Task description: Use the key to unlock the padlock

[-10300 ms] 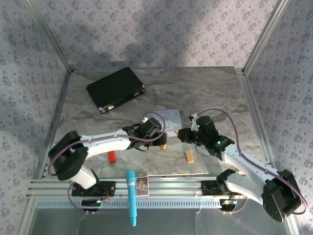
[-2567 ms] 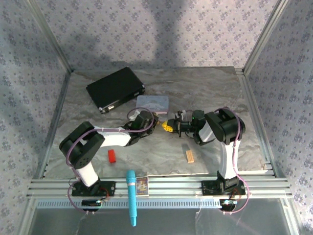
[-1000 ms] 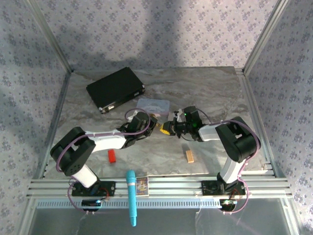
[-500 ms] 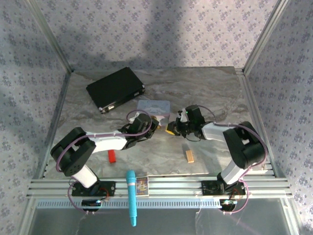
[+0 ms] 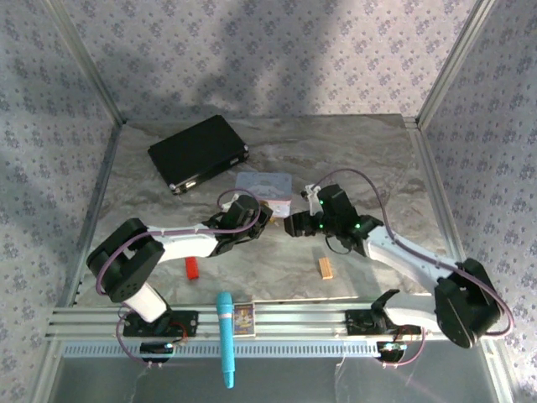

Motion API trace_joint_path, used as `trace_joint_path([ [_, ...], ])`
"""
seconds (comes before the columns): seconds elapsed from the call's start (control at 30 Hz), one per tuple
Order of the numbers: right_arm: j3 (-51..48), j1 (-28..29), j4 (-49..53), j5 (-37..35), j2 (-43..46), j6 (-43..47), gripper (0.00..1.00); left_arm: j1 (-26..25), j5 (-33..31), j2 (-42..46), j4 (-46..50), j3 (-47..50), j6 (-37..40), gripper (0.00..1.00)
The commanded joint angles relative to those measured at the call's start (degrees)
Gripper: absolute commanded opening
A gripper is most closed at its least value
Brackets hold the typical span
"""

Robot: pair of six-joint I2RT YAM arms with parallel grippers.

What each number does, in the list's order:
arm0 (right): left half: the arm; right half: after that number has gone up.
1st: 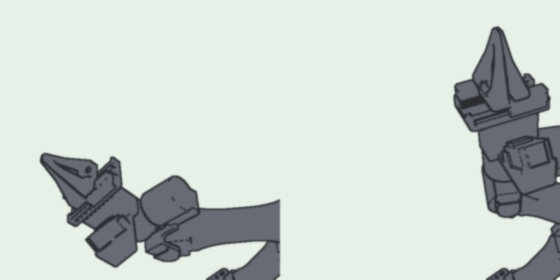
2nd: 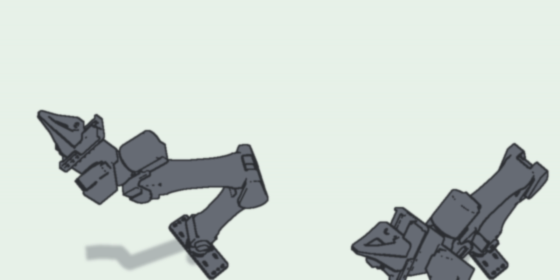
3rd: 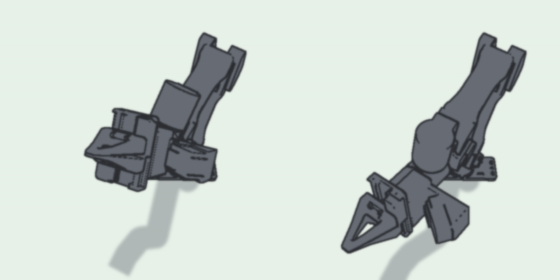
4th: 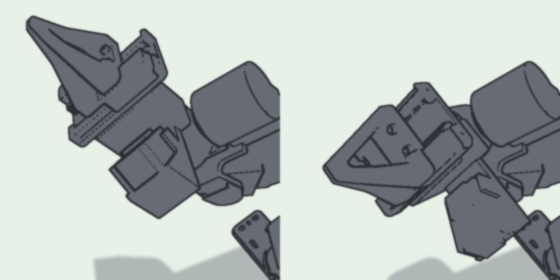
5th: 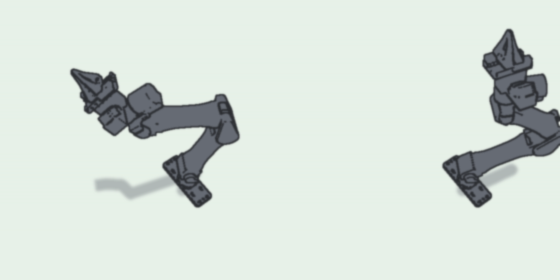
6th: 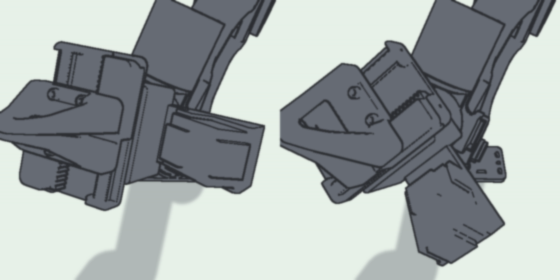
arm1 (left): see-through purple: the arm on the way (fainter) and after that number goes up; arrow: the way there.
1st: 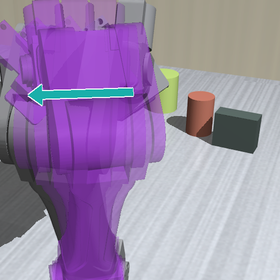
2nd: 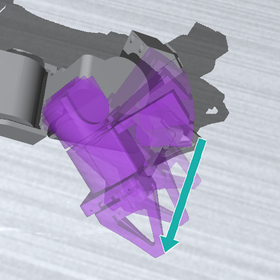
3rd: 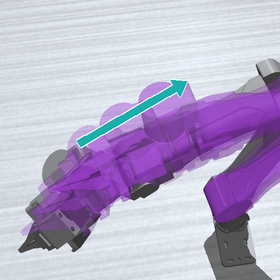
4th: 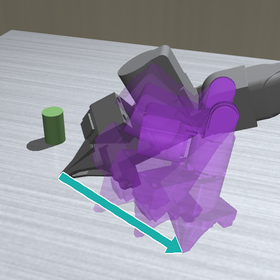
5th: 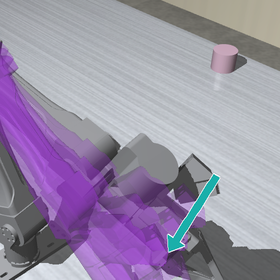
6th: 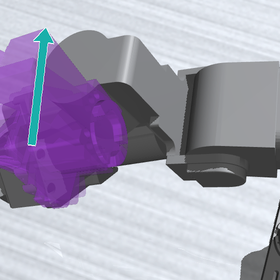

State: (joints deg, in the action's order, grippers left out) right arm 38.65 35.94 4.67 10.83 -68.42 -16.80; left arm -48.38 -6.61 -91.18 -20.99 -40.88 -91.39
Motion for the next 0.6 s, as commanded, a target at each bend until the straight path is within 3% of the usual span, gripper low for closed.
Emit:
trace_joint_path([
  [0.0,-2.84,0.17,-4.24,-4.89,1.25,9.76,0.67,-0.17,0.54,1.52,-1.51,-0.66,0.01,0.0],
  [0.13,-2.41,0.87,-7.03,-0.64,-2.36,9.36,0.58,-0.57,0.7,1.53,-1.69,-0.86,0.16,0.0],
  [0.3,-1.31,1.37,-13.28,5.13,-7.76,2.28,0.52,-0.6,0.72,1.88,-1.89,-0.69,0.25,0.0],
  [0.57,1.43,3.67,-13.98,5.19,-13.13,4.54,0.39,-0.82,1.14,1.86,-2.25,-0.57,0.16,0.0],
])
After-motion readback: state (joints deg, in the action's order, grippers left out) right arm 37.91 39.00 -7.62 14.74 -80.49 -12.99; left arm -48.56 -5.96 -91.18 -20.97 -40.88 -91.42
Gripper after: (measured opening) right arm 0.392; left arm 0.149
